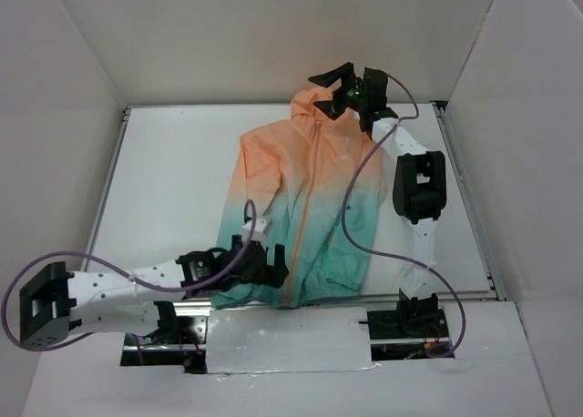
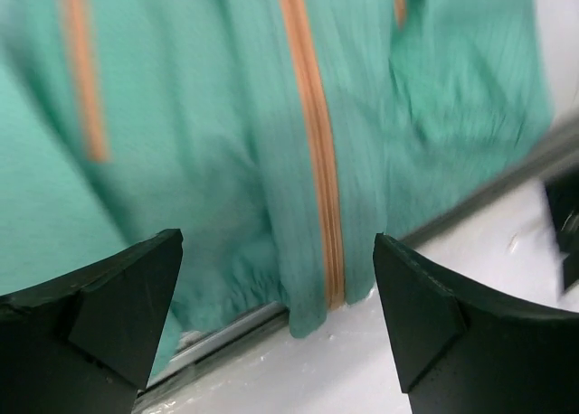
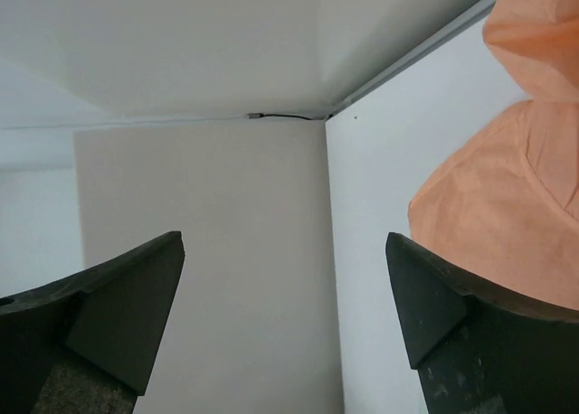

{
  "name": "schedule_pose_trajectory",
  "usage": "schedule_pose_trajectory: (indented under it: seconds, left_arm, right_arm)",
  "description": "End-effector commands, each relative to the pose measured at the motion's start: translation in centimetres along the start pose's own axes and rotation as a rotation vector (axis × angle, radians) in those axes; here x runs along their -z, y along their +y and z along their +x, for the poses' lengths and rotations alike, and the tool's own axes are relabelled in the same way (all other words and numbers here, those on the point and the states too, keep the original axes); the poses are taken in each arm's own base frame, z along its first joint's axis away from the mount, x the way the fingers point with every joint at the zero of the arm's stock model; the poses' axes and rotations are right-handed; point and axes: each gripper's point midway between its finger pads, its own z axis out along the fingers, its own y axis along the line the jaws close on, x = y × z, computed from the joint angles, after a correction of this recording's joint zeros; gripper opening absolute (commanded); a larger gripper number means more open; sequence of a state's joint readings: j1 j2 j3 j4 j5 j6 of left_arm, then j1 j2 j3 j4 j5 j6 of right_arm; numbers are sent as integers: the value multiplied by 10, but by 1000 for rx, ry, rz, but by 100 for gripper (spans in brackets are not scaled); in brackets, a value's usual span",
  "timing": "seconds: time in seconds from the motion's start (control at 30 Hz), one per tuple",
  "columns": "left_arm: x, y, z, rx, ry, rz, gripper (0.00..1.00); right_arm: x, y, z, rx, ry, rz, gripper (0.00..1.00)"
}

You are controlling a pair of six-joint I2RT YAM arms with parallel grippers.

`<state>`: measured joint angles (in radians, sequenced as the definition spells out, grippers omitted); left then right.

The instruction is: Zip up the jacket

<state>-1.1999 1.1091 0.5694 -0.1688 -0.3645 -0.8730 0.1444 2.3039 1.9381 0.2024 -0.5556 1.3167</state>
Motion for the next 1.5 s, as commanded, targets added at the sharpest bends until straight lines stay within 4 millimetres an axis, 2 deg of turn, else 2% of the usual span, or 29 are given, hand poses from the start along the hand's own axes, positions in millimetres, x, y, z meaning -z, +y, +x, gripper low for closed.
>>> schedule_pose_trajectory:
  seconds: [0.0,0.03,0.1,0.13,0.17,0.2,0.23,0.27,0.33,0.37,0.4,0.43,0.5,0.53,0.57,0.6,0.63,0.67,0.7,0.73,0.8,0.83,0.93,0.97,1.0,1.07,1.1,1.3,1.47]
  left_arm:
    - [29,37,-64,132,-154,-190,99]
    - [32,47,-76,175,-182,-224,100]
    - [32,70,-105,285,-240,-256,99]
    - [30,76,-112,316,-252,-250,99]
    - [23,73,-113,310,-221,-204,99]
    - [20,80,-134,345,-271,-186,99]
    - [17,81,-140,350,-269,-180,99]
    - [9,79,-149,349,-255,-175,99]
    - [1,83,-165,351,-264,-191,99]
    - [-6,80,-178,359,-254,-193,99]
    - [-6,88,-185,370,-246,-212,99]
    - [-3,87,-200,377,-260,-210,99]
    - [9,112,-218,400,-303,-284,99]
    - [21,121,-228,414,-311,-322,100]
    - [34,151,-238,465,-337,-394,99]
    - [43,165,-243,496,-345,-427,99]
    - [57,179,-247,541,-349,-466,99]
    - [73,208,-251,618,-376,-518,99]
    - [83,219,-253,661,-396,-538,99]
    - [100,227,-259,687,-439,-556,99]
    - [133,252,-259,717,-501,-656,99]
    - [157,251,-269,702,-567,-673,99]
    - [214,254,-271,645,-654,-793,99]
    - [226,254,-265,616,-647,-831,99]
    - [250,250,-264,597,-701,-860,99]
    - [268,246,-255,554,-714,-892,99]
    - [286,243,-247,561,-747,-927,99]
    - [302,216,-219,541,-772,-869,99]
    - [314,205,-202,517,-784,-830,99]
  right_arm:
    - [41,93,2,209,-73,-118,100]
    - [44,77,4,196,-81,-60,100]
    - [54,77,2,240,-132,-15,100]
    - [56,58,5,223,-129,48,100]
    - [63,59,7,251,-138,60,100]
    - [67,37,9,244,-147,118,100]
    - [72,28,11,244,-153,158,100]
    - [83,32,13,269,-164,172,100]
    - [98,-9,17,294,-181,329,100]
    - [109,-10,20,311,-192,368,100]
    - [122,-36,28,344,-171,472,100]
    - [132,-29,33,389,-167,477,100]
    - [149,-45,54,526,-81,542,100]
    - [164,-31,54,579,-106,540,100]
    - [178,-38,58,600,-107,581,100]
    - [194,-42,61,625,-106,622,100]
    - [215,-18,61,657,-162,598,100]
    - [229,-23,68,661,-157,611,100]
    - [242,-19,73,675,-157,607,100]
    - [263,7,76,698,-209,555,100]
    - [291,10,83,706,-235,579,100]
    - [312,30,87,725,-277,544,100]
    - [364,54,92,767,-372,552,100]
    - [380,52,93,774,-397,586,100]
    - [404,67,99,785,-472,544,100]
    - [418,71,118,805,-479,480,100]
    - [439,80,124,804,-516,428,100]
    - [518,75,133,815,-652,440,100]
    - [547,62,135,841,-688,488,100]
